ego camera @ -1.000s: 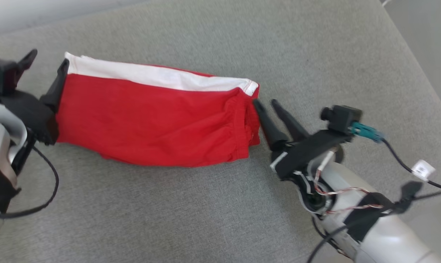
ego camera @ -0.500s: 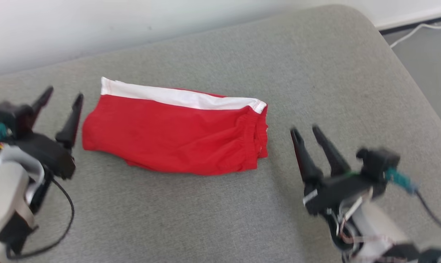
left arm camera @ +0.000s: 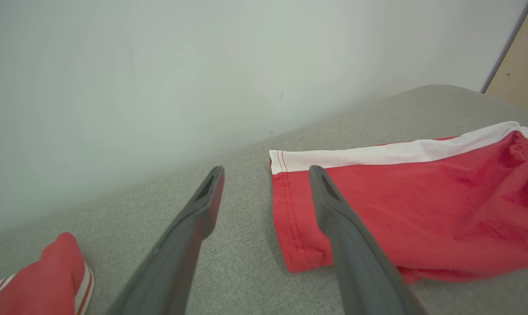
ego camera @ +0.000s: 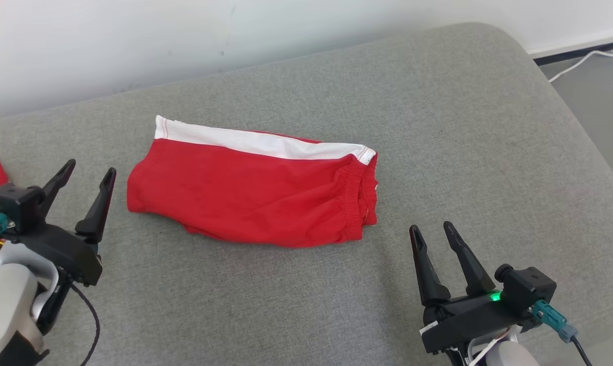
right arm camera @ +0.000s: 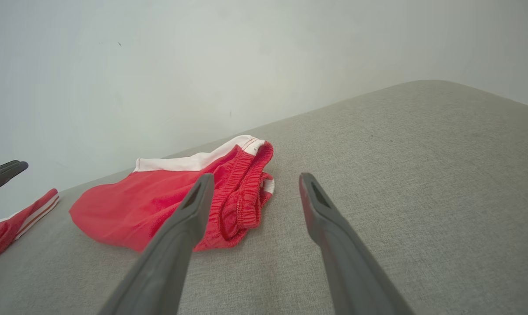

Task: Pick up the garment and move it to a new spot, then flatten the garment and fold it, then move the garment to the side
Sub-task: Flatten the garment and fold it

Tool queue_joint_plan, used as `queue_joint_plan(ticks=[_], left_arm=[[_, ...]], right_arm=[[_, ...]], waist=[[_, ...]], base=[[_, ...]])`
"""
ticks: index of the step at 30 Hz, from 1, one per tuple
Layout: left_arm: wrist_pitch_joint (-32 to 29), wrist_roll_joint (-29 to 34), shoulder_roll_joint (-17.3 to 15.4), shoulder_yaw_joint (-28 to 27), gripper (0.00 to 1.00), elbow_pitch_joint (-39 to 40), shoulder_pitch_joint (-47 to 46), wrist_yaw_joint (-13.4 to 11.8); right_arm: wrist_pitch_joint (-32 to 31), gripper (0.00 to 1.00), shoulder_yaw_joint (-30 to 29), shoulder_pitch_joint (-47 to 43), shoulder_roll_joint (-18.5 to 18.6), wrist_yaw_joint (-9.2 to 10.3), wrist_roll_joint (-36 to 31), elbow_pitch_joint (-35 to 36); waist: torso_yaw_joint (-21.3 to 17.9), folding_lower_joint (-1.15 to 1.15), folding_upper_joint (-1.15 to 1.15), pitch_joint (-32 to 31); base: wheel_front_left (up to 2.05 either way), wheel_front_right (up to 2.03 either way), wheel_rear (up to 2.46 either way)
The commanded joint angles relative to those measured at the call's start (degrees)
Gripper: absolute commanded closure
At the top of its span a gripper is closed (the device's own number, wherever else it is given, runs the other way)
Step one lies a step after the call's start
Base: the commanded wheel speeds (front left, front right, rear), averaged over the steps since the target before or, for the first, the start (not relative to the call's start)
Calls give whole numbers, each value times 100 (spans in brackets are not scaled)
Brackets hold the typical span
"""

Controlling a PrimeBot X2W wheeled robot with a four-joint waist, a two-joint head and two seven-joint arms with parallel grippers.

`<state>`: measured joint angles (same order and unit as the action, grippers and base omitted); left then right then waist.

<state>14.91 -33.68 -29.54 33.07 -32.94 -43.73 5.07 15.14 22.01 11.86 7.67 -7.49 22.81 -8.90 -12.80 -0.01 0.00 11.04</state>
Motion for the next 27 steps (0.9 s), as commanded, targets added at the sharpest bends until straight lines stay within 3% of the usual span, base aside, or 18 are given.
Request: queue_joint_plan(ticks=[1, 27], left_arm=[[-3, -44, -59, 1, 0, -27, 3, 41], [-998, -583, -97, 638, 0, -773, -406, 230]], right_arm=[[13, 0, -9, -31, -23, 0, -36, 15], [14, 0, 207, 307, -353, 0, 6, -204]], waist=[[-36, 1, 0, 33], [-617, 1, 0, 550]], base=[[0, 0, 0], [0, 0, 0]])
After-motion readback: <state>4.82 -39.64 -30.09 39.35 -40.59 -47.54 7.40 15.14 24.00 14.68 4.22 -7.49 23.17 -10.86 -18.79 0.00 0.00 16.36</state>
